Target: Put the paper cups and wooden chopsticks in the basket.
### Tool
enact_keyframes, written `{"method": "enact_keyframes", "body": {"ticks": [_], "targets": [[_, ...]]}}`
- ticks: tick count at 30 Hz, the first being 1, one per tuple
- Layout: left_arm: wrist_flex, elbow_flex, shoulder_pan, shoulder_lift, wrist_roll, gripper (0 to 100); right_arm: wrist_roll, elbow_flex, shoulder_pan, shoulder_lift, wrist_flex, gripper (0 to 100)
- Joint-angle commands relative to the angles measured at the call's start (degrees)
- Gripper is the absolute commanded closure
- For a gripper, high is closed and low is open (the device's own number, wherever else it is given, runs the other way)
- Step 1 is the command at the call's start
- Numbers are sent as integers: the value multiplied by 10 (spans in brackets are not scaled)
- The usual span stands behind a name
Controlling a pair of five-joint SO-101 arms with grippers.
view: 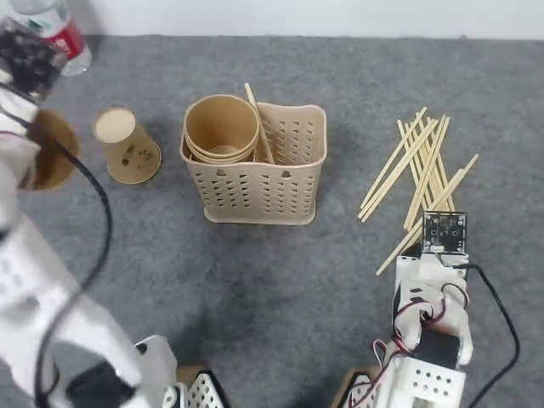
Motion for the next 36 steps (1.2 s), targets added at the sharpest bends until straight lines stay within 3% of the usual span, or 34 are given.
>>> {"method": "enact_keyframes", "body": {"ticks": [1, 8, 11, 25, 36], "targets": [[57, -123, 96, -55, 90, 991, 10, 11, 3, -7, -10, 808], [84, -208, 285, -52, 368, 991, 10, 11, 3, -7, -10, 808], [84, -187, 353, -12, 436, 991, 10, 11, 3, -7, -10, 808], [83, -262, 380, 204, 565, 991, 10, 11, 3, -7, -13, 808], [32, -258, 390, 241, 573, 991, 10, 11, 3, -7, -13, 808]]}}
